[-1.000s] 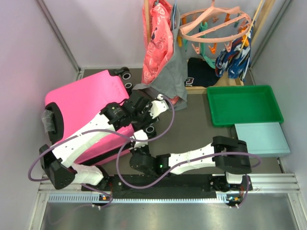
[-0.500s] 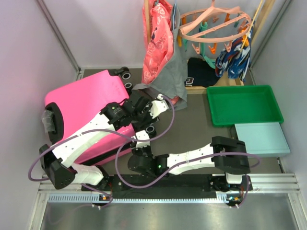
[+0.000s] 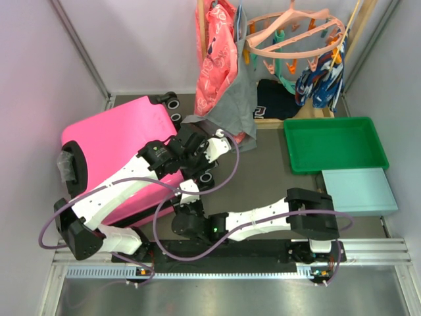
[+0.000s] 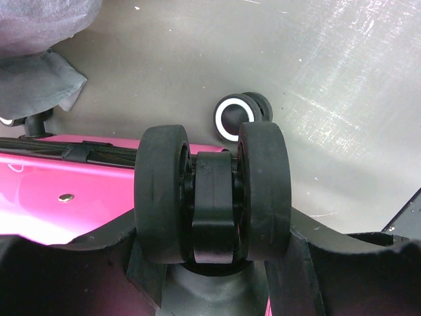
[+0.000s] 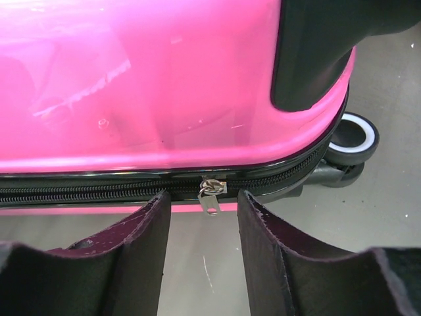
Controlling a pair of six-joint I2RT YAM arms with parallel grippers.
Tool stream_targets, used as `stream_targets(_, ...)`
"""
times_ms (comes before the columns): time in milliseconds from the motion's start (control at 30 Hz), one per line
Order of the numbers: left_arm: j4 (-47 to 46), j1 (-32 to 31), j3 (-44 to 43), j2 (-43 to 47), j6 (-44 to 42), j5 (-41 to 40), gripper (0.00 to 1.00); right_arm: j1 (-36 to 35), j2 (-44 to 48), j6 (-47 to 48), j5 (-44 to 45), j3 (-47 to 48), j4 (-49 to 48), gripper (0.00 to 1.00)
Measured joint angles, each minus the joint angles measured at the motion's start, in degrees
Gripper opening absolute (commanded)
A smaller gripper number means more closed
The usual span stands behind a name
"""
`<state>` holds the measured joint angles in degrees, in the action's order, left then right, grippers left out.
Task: Open, take out, and arrange the luggage
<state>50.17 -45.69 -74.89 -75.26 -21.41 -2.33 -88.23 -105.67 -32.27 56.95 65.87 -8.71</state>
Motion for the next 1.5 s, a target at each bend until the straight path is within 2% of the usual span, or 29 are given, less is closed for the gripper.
stream_targets(100,0.00,0.00,0.00,0.00,0.00,0.11,0.00,0.22,-0.52,-1.53,0.37,1.14,2.14,0.40)
stream_targets(300,-0.02,0.07,0.00,0.00,-0.15,0.20,0.00,0.50,-1.36,-5.88,1.44,3.56,7.67,0.25)
stream_targets(700,0.00,0.11,0.00,0.00,-0.22,0.33,0.00,0.63,-1.46,-8.57,1.92,3.45,10.03,0.11)
stream_targets(800,-0.04,0.11,0.00,-0.02,-0.26,0.31,0.00,0.63,-0.98,-7.72,1.90,2.21,8.63,0.10)
stream_targets(967,-0.02,0.15,0.00,-0.02,-0.37,0.37,0.00,1.25,-0.20,-2.62,-0.37,-3.23,0.55,0.09)
stream_targets(1133,-0.26,0.28,0.00,-0.02,-1.07,0.31,0.00,1.77,-0.22,1.53,-2.19,-3.98,-2.27,0.10)
stream_targets(1500,-0.24,0.33,0.00,-0.02,-1.16,0.31,0.00,2.01,-0.22,8.33,-4.68,-3.98,-3.89,0.20)
